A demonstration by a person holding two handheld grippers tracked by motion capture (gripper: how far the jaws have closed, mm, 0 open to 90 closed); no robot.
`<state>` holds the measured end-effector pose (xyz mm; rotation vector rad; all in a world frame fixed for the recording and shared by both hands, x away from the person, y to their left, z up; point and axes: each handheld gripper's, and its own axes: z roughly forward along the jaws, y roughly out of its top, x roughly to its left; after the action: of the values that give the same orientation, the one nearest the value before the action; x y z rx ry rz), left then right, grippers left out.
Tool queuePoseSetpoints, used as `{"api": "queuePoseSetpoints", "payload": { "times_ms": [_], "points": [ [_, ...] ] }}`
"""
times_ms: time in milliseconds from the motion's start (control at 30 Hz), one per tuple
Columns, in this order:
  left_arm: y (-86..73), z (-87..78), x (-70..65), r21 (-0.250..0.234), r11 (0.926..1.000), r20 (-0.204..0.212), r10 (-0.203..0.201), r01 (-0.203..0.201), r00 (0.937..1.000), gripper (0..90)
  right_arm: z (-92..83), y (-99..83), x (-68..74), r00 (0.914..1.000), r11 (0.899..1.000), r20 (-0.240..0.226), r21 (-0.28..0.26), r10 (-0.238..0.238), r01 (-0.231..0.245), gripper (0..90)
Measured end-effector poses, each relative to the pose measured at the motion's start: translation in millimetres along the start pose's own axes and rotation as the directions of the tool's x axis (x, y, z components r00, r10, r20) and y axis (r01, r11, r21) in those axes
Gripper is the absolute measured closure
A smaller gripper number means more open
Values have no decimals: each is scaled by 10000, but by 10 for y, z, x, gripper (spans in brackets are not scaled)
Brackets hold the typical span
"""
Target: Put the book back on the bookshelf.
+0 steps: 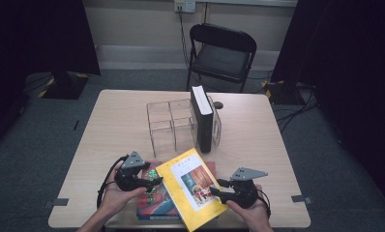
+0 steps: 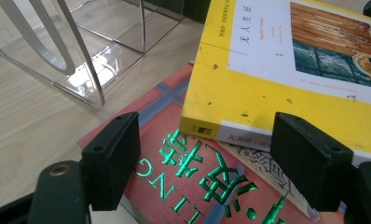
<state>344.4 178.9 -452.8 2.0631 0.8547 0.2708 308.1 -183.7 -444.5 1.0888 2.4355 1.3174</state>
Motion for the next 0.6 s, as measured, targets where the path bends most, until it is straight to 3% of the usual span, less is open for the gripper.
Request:
{"api": "queuePoseSetpoints", "payload": {
  "times_ms": [33, 67, 133, 233, 267, 300, 333, 467, 567, 600],
  "points": [
    [0, 0, 0, 0, 10000, 0, 0, 0, 10000, 283, 7, 15, -20, 10000, 10000, -88, -66, -12, 11, 588],
    [6, -49, -38, -290, 9986, 314, -437, 446, 9986, 353, 24, 45, -46, 9999, 9999, -138, -133, -42, 40, 551],
    [9, -82, -62, -455, 9975, 477, -520, 541, 9975, 314, 46, 82, -70, 10000, 9997, -57, -259, -51, 50, 540],
    [-10, -154, -170, -607, 9953, 1080, -682, 751, 9918, 321, 173, 291, -150, 9995, 9982, -251, -570, -211, 196, 578],
    [-10, -154, -170, -607, 9953, 1080, -682, 751, 9918, 320, 173, 291, -150, 9995, 9982, -251, -570, -211, 196, 578],
    [-26, -147, -194, -546, 9947, 1179, -804, 873, 9898, 318, 275, 389, -168, 9988, 9982, -327, -483, -368, 352, 580],
    [-49, -116, -205, -373, 9923, 1507, -1109, 1177, 9823, 318, 311, 409, -175, 9987, 9986, -395, -437, -314, 297, 580],
    [-88, -43, -252, -47, 9913, 1667, -1290, 1316, 9775, 305, 455, 395, -220, 9991, 9998, -432, -193, -12, 4, 576],
    [-88, -20, -285, -156, 9902, 1639, -1346, 1390, 9773, 302, 458, 383, -229, 9984, 9993, -512, -256, 247, -260, 584],
    [-79, -14, -289, -131, 9888, 1713, -1445, 1489, 9746, 278, 448, 384, -214, 9986, 9992, -431, -248, 310, -321, 589]
  ]
}}
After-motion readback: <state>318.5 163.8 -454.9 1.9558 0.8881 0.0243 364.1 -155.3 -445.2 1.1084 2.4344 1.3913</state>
